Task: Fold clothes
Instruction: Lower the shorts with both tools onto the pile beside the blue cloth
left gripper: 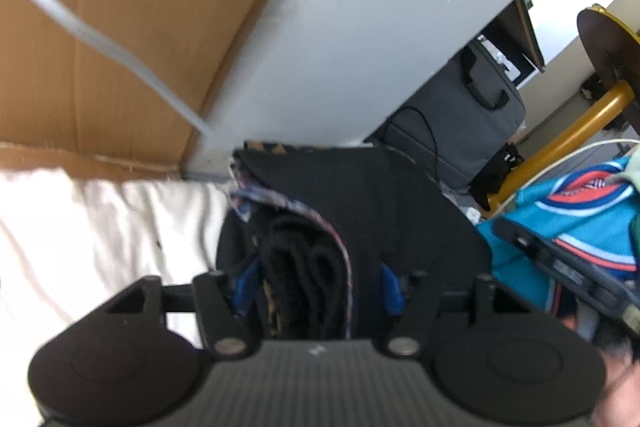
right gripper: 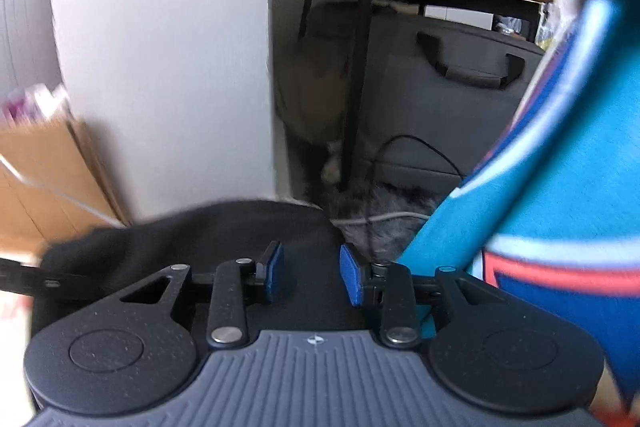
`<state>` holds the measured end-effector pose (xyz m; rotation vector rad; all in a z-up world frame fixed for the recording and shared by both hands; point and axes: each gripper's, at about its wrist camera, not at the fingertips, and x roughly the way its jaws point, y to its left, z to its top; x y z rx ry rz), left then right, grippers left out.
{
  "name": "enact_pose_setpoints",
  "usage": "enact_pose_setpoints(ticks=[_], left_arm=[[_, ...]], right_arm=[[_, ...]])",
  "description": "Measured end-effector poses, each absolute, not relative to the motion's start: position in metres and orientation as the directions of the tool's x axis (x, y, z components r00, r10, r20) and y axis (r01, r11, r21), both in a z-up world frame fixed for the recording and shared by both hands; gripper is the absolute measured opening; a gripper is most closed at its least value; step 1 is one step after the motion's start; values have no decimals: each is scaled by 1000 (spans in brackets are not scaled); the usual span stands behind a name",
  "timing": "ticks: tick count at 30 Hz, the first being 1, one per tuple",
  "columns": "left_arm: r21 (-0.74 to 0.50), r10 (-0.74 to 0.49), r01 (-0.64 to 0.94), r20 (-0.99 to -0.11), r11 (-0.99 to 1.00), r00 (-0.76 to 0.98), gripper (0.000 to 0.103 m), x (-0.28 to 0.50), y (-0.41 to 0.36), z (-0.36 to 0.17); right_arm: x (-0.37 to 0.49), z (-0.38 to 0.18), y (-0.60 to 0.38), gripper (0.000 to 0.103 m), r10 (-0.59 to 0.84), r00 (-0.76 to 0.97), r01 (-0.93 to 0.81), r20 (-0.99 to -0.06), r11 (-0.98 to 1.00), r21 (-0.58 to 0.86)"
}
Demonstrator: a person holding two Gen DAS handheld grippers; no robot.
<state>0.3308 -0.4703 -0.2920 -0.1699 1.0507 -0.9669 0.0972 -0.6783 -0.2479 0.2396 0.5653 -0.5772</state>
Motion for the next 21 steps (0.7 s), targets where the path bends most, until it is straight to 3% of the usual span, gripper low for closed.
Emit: enact_pose_setpoints(ticks=[3,9,14,16,18,21], left_arm=[[-551,-745,586,-652,594,141,67,341,-476,-291],[-595,-761,539,-633,596,142,62,355,-477,-300],[-601,-757,503,-626,621,188,57,364,-468,-301],[-589,-745,488,-628,644,224,52,368,-462,-296],[-572,-727,475,-637,669,256,41,373,-455,-291],[-525,-698,486,-650,699,301,39,376,-446,-278]], right_arm=[[83,-252,-666,38,-390,735,550,-554,821,153],[69,-290,-656,38,-312,712,559,-629,794,239],[55,-314,-649,38,-304,667,581,-680,784,220],[48,-320,-646,38,-311,646,593,-697,780,202],[43,-325,-646,38,-324,624,609,-711,772,183],[34,-328,-646,38,-346,594,636,-727,755,160]])
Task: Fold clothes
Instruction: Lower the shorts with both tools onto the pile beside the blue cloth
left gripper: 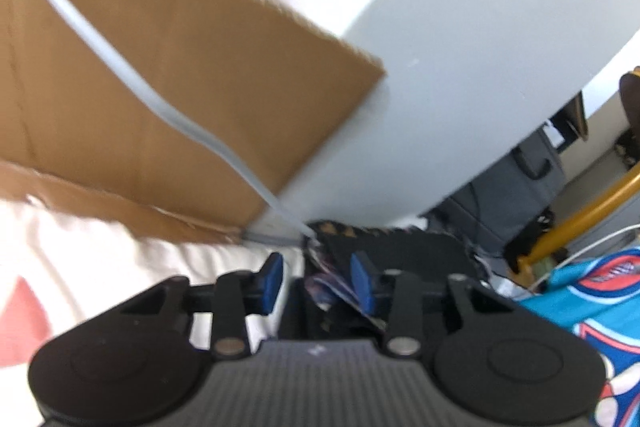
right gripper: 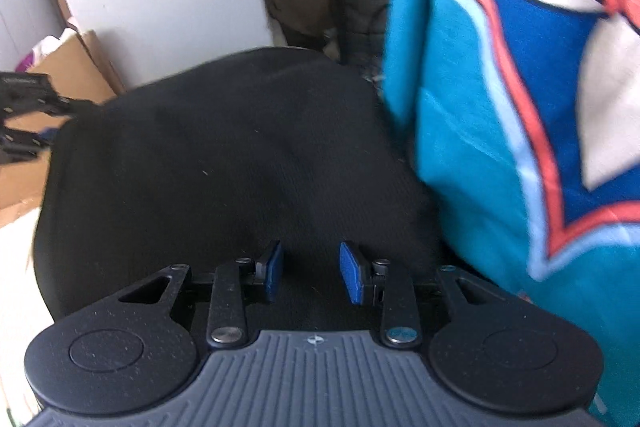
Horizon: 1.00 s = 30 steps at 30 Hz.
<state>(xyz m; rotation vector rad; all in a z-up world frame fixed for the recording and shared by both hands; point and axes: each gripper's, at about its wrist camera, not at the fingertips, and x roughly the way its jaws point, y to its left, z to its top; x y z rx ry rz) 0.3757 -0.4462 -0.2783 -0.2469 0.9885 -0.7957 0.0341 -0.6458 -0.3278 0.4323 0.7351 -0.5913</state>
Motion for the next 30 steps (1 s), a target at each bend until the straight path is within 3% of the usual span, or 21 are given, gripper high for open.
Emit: enact_pose_setpoints(ticks=[10,17,27,30], left_arm=[[-420,-754,698,-600,580,266,40,326,-470,-234],[-296,-701,767,-662,569,266,33,303,-490,-265],[-178,-638,813,-718,555,279,43,300,-488,-296],[-165,-626,812,-727,560,284,45,301,-490,-299]], right_arm=[[6,-313,-646,38,-425,620,674,-659,719,170],[4,-316,-660,38,-451,617,695,-644,697,177],[-8,-344,-649,40,-422,606,686,-674,706,175],[-17,-351,-646,48,-414,595,694,-689,697,180]])
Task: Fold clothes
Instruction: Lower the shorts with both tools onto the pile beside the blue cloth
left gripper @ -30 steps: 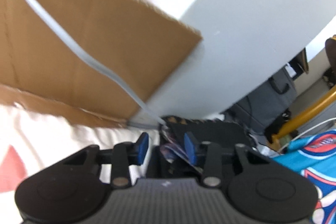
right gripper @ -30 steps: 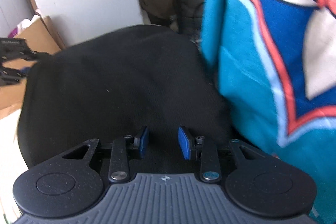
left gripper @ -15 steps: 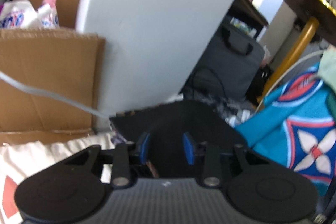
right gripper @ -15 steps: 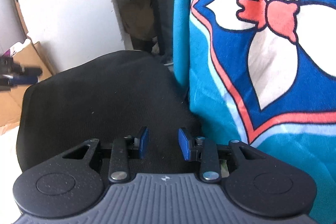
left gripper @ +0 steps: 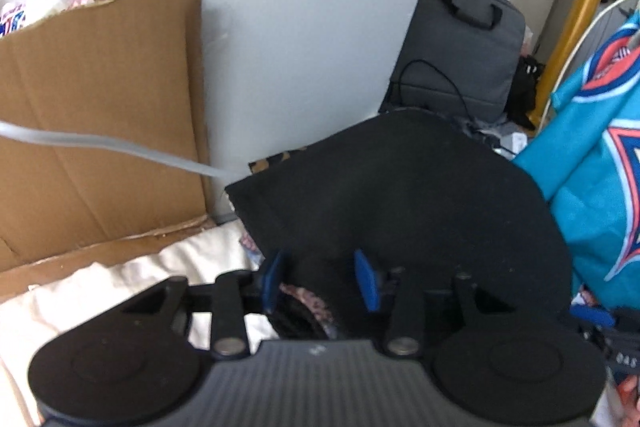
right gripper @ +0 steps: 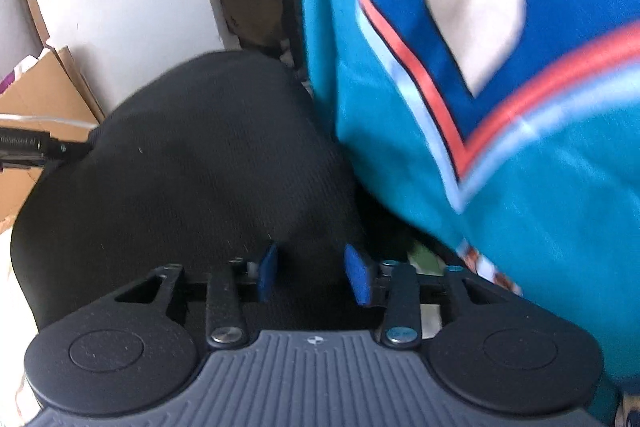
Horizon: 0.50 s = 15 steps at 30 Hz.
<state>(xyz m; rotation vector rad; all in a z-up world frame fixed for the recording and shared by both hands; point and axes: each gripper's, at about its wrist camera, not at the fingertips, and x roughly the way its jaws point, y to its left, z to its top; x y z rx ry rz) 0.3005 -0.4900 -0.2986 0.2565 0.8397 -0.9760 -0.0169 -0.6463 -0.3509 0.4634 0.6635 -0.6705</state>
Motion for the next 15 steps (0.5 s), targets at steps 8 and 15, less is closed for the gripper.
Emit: enact_pose_setpoints(ticks=[8,15], left_arm=[[-149,-665,832,-681,535,305,23,281,-479,-256],[-112,-699,901,-673,419,242,25,238,-472,-249]], right_arm=[[-43,-345,-631,48,-412,583,699,-700,694,173],[-32,-342,-625,47,-413,597,689,-688,703,177]])
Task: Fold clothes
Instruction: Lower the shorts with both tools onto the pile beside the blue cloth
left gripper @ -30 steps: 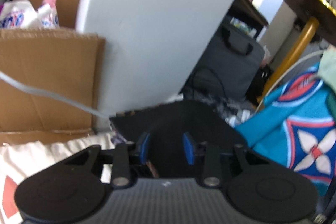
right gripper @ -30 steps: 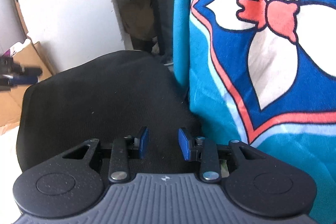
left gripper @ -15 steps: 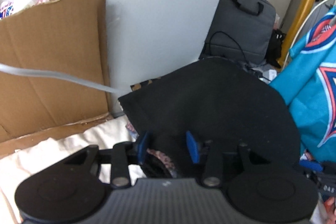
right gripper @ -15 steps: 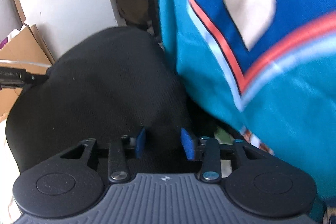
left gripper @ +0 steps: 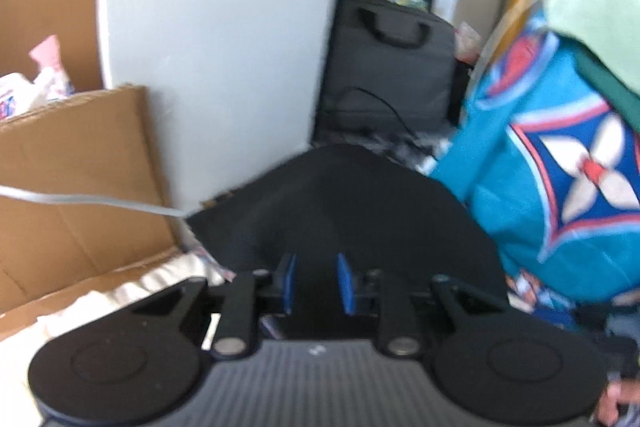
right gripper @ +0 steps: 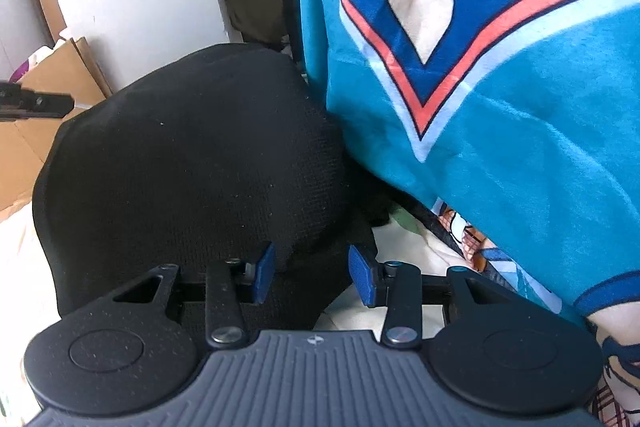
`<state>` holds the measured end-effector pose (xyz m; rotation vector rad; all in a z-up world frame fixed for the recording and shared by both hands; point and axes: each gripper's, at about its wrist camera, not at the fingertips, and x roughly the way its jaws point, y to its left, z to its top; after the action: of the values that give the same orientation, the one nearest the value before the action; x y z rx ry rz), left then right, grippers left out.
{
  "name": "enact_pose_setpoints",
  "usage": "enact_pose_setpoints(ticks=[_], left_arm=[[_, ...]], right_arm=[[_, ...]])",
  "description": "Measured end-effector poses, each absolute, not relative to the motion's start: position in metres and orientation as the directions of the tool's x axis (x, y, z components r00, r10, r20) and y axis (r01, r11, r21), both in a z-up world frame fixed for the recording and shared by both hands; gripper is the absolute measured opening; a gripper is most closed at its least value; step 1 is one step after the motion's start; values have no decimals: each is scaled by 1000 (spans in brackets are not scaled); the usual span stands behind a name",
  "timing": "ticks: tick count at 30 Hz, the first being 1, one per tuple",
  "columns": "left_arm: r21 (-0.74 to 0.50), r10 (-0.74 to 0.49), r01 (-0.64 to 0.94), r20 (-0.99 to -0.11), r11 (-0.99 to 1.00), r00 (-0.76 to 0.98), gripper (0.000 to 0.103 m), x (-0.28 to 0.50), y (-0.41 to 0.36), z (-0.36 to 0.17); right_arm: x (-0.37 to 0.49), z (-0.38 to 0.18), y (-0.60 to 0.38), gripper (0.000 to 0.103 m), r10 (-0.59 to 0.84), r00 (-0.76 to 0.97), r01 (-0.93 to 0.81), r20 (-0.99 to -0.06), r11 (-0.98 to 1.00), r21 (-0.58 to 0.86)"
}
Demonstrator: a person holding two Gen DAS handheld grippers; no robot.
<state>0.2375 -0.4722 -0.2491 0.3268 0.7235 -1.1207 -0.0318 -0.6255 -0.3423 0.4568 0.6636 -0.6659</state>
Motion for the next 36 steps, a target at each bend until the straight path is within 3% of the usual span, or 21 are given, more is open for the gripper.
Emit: enact_pose_setpoints(ticks=[8,12,21,24,28,36], left_arm=[[-70,-629,886,-731,458,267,25,241,-485,-290],[-8,-617,896,-727,445,300,25,238,-491,-297],[-9,-659,898,-683,439,315,25,237,-478,-277],[-20,-665,886,-669,462,332,25,247,-477,-270],[-65,-633,871,-714,487,301,19,265,-487,-280],[-118,-610,843,-742,525,277,19,273,-482,-287]], right_arm=[[-25,-349,-622,47,-380,617,669,-689,715,205],[-19,-355,-619,47,-369,609,670,-702,713,206],[-16,-332,-611,47,-383,646,648,-660,732,209],[-9,-326,-607,47,-367,668,630,-647,741,231],[6,-324,-596,47,-333,692,590,-640,772,237],[21,-336,-588,48,-297,662,577,-689,788,215]])
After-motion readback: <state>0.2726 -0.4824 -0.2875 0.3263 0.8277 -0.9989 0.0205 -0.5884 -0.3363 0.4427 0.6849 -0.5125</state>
